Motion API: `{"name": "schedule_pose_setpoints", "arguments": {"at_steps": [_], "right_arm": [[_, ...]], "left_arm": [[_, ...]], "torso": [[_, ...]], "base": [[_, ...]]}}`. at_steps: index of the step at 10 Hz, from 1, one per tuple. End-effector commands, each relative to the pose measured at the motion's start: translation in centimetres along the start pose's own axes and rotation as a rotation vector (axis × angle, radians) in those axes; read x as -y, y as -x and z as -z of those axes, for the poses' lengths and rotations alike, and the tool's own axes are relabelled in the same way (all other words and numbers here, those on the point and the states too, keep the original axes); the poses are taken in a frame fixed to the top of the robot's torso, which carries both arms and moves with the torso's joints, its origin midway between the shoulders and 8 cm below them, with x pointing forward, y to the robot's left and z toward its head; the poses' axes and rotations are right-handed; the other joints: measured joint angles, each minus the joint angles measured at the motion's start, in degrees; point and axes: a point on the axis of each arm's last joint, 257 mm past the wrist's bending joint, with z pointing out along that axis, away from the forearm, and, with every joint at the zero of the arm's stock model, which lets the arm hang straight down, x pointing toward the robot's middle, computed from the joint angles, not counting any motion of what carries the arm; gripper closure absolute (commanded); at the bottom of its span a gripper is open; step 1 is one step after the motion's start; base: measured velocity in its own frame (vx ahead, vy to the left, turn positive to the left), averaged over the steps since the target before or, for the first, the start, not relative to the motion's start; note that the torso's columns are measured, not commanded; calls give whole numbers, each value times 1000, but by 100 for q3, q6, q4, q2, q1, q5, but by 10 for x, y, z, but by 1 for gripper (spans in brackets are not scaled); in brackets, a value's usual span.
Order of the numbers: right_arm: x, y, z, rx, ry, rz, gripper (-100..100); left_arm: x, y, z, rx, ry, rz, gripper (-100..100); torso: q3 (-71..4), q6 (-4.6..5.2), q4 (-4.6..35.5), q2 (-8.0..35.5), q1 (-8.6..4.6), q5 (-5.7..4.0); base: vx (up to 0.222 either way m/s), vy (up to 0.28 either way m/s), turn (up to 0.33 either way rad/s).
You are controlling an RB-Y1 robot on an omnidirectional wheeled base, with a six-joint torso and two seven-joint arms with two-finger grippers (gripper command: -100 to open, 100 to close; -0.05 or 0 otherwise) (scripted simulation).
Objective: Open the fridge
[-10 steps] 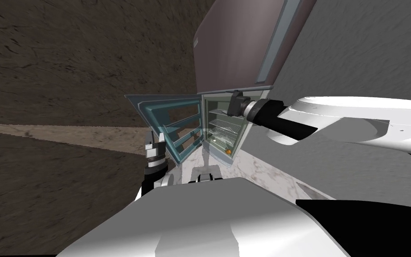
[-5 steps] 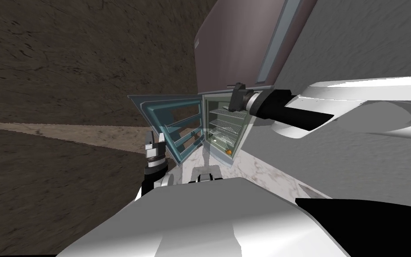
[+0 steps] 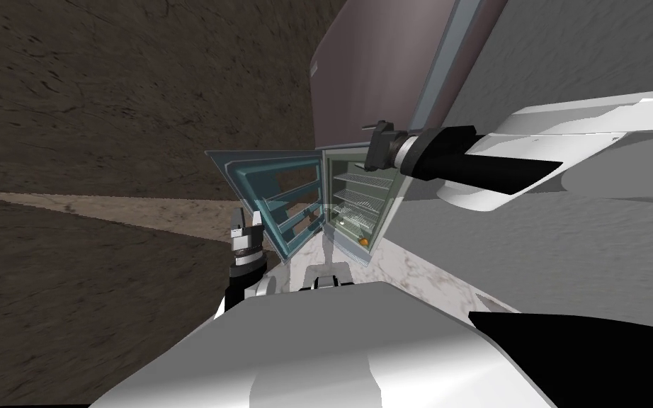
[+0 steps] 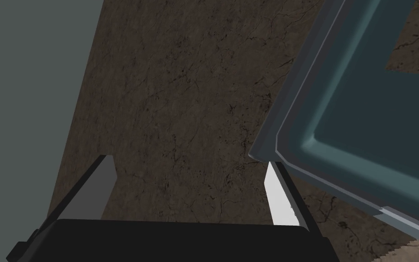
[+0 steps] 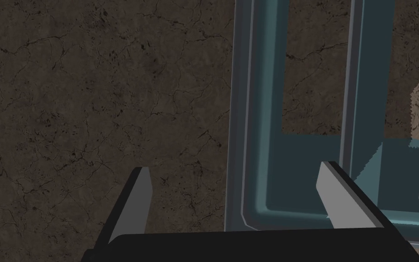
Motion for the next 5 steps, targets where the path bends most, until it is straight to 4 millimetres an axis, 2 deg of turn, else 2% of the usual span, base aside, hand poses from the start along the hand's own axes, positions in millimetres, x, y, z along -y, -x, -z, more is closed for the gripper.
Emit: {"name": "schedule_pose_setpoints", "arguments": {"at_steps": [1,5], "right_arm": [[0,0,0,0,0,0,0],[0,0,0,0,0,0,0]], "left_arm": [[0,0,0,0,0,0,0],[0,0,0,0,0,0,0]], "torso": [[-1,0,0,0,1,1],[0,0,0,1,1,1]], "base": [[0,0,0],[0,0,0]]}}
